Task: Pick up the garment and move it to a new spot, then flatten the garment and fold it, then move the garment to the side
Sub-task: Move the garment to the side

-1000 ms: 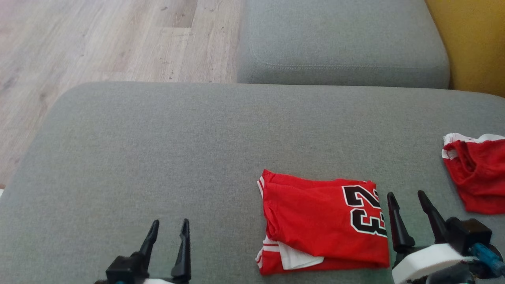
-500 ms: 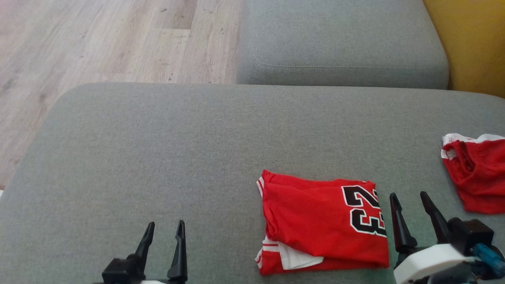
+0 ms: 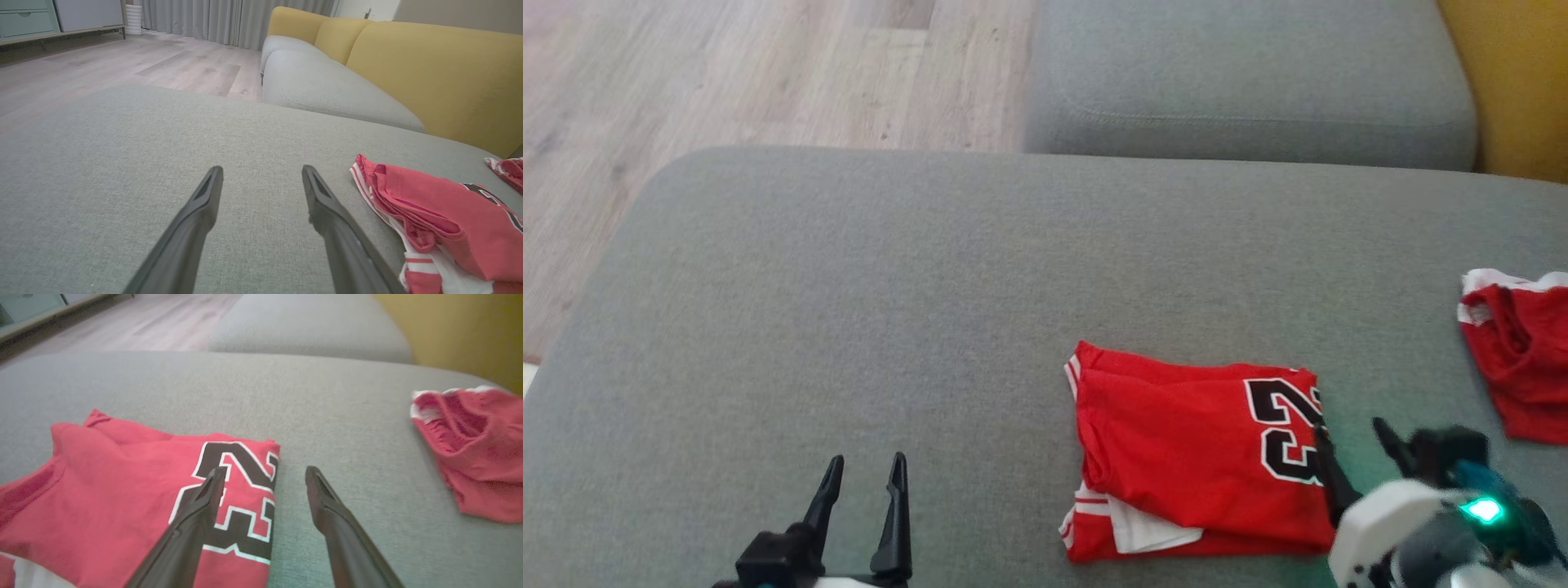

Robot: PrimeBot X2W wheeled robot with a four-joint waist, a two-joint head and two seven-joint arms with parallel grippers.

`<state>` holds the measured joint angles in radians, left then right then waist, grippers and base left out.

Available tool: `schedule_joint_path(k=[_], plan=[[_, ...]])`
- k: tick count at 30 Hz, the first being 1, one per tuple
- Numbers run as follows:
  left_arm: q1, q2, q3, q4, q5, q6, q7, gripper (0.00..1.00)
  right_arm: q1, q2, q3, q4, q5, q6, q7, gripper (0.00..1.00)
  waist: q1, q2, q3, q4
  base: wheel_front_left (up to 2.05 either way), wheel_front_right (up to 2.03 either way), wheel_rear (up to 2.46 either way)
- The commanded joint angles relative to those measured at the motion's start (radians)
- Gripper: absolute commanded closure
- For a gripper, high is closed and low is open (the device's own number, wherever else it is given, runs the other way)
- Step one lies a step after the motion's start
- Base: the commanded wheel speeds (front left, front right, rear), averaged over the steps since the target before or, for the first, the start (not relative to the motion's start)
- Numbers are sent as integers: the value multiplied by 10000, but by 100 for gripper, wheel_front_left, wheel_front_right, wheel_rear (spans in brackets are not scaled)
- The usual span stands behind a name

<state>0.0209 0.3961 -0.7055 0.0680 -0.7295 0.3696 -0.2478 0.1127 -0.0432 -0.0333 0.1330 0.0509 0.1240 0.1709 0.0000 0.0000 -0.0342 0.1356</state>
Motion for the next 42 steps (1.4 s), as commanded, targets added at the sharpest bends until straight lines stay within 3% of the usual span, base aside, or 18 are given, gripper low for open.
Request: schedule_joint_path(k=[1, 9, 18, 19, 23, 31, 36, 42], plan=[[-623, 51, 462, -186, 99, 50, -84, 0, -785, -169, 314, -116, 33, 67, 614, 0, 0, 0, 144, 140, 0, 0, 0], [-751, -132, 576, -78, 183, 29, -108, 0, -1471, -829, 228, 717, 882, 67, 2543, 0, 0, 0, 715, 495, 0, 0, 0], [-892, -299, 746, 34, 345, -69, -127, 0, -1870, -1399, 924, 1337, 2118, 67, 3614, 3, 0, 0, 1117, 670, 0, 0, 0], [-897, -318, 765, 43, 366, -78, -128, 0, -1919, -1408, 944, 1400, 2229, 67, 3693, 45, 0, 0, 1153, 667, 0, 0, 0], [-940, -404, 876, 40, 474, -109, -133, 0, -2124, -1435, 1102, 1496, 2473, 67, 3778, 100, 0, 0, 1291, 581, 0, 0, 0], [-1047, -480, 1091, -185, 871, -177, -137, 0, -3092, -1492, 452, 1321, 2200, 67, 2792, 100, 0, 0, 1698, -311, 0, 0, 0], [-1134, -520, 1127, -250, 1032, -257, -138, 0, -3565, -1752, -27, 936, 1900, 67, 2593, 100, 0, 0, 1994, -1480, 0, 0, 0], [-1499, -363, 1163, -259, 1216, -317, -81, 0, -4209, -1738, -473, 485, 1676, 67, 2476, 100, 0, 0, 2631, -3467, 0, 0, 0]])
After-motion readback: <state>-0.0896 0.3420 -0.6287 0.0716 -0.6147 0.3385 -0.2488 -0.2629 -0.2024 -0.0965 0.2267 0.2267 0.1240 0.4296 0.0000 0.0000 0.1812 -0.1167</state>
